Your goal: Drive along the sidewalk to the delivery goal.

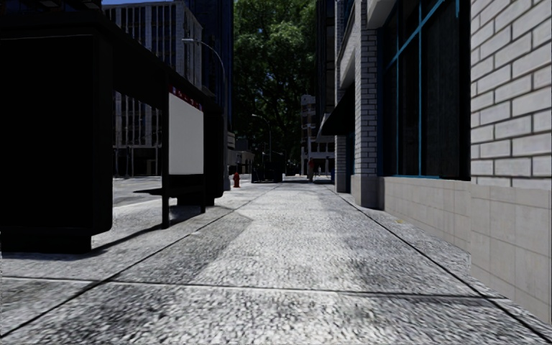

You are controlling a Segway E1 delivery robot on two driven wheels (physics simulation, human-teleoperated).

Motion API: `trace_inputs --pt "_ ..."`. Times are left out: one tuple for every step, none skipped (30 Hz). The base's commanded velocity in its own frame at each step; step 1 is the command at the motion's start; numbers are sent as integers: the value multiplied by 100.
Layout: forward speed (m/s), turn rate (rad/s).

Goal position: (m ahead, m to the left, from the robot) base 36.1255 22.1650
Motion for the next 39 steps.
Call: trace_inputs --pt "200 -48" --pt "200 -50" --pt "200 -50" --pt "200 -50" --pt "200 -47" --pt "200 -47" --pt "200 -37" --pt "200 -29" --pt "200 -28" --pt "200 -28" --pt "200 -26" --pt "200 -19" --pt "200 -8" --pt "200 -8" --pt "200 0" --pt "200 0" --pt "200 0" --pt "200 0" --pt "200 0" --pt "200 0" --pt "200 0" --pt "200 0" --pt "200 0" --pt "200 0" --pt "200 0" --pt "200 0" --pt "200 0" --pt "200 0" --pt "200 0" --pt "200 0" --pt "200 0" --pt "200 0" --pt "200 0" --pt "200 0" --pt "200 0" --pt "200 0" --pt "200 0" --pt "200 0" --pt "200 0"
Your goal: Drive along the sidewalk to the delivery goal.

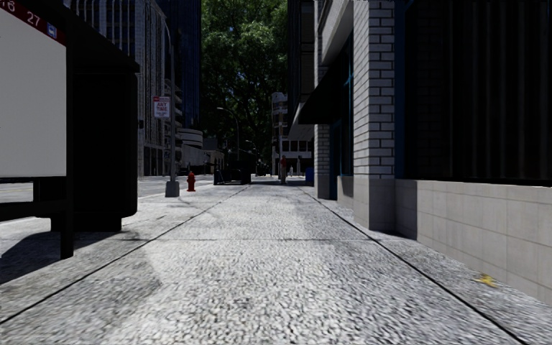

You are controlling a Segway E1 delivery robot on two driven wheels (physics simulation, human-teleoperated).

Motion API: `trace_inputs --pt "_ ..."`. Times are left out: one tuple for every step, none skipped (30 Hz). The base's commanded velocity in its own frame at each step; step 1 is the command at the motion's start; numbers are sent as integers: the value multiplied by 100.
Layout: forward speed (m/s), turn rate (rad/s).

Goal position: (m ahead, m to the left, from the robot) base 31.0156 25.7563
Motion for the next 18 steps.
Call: trace_inputs --pt "200 0" --pt "200 0" --pt "200 0" --pt "200 0" --pt "200 0" --pt "200 0" --pt "200 0" --pt "200 0" --pt "200 0" --pt "200 0" --pt "200 0" --pt "200 0" --pt "200 0" --pt "200 0" --pt "200 0" --pt "200 0" --pt "200 0" --pt "200 0"
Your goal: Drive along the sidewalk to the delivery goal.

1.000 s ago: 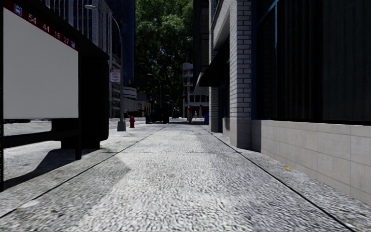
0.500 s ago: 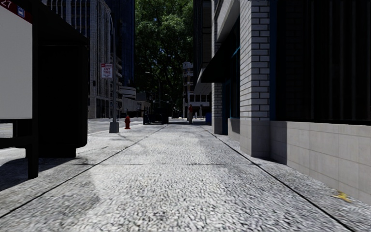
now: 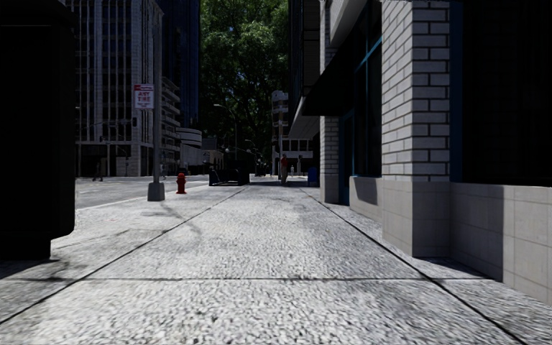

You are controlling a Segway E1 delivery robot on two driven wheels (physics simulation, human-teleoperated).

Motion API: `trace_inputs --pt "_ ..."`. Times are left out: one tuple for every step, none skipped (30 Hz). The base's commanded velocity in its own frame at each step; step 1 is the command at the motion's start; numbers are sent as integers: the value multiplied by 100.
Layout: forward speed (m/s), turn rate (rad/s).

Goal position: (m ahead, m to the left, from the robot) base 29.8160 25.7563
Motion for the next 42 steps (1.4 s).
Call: trace_inputs --pt "200 0" --pt "200 0" --pt "200 0" --pt "200 0" --pt "200 0" --pt "200 0" --pt "200 0" --pt "200 0" --pt "200 0" --pt "200 0" --pt "200 0" --pt "200 0" --pt "200 0" --pt "200 0" --pt "200 0" --pt "200 0" --pt "200 0" --pt "200 0" --pt "200 0" --pt "200 0" --pt "200 0" --pt "200 0" --pt "200 0" --pt "200 0" --pt "200 0" --pt "200 0" --pt "200 0" --pt "200 0" --pt "200 0" --pt "200 0" --pt "200 0" --pt "200 0" --pt "200 0" --pt "200 0" --pt "200 0" --pt "200 0" --pt "200 0" --pt "200 0" --pt "200 0" --pt "200 0" --pt "200 0" --pt "200 0"
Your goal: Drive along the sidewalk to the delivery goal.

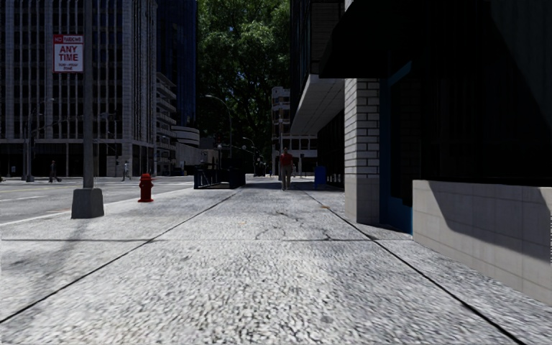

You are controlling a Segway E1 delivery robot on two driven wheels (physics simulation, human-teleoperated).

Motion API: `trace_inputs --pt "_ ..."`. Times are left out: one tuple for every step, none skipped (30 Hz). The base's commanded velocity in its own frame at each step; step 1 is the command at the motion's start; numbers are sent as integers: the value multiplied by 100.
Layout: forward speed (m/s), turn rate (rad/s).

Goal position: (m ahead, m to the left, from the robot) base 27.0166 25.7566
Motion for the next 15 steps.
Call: trace_inputs --pt "200 0" --pt "200 0" --pt "200 0" --pt "200 0" --pt "200 0" --pt "200 0" --pt "200 0" --pt "200 0" --pt "200 0" --pt "200 0" --pt "200 0" --pt "200 0" --pt "200 0" --pt "200 0" --pt "200 0"
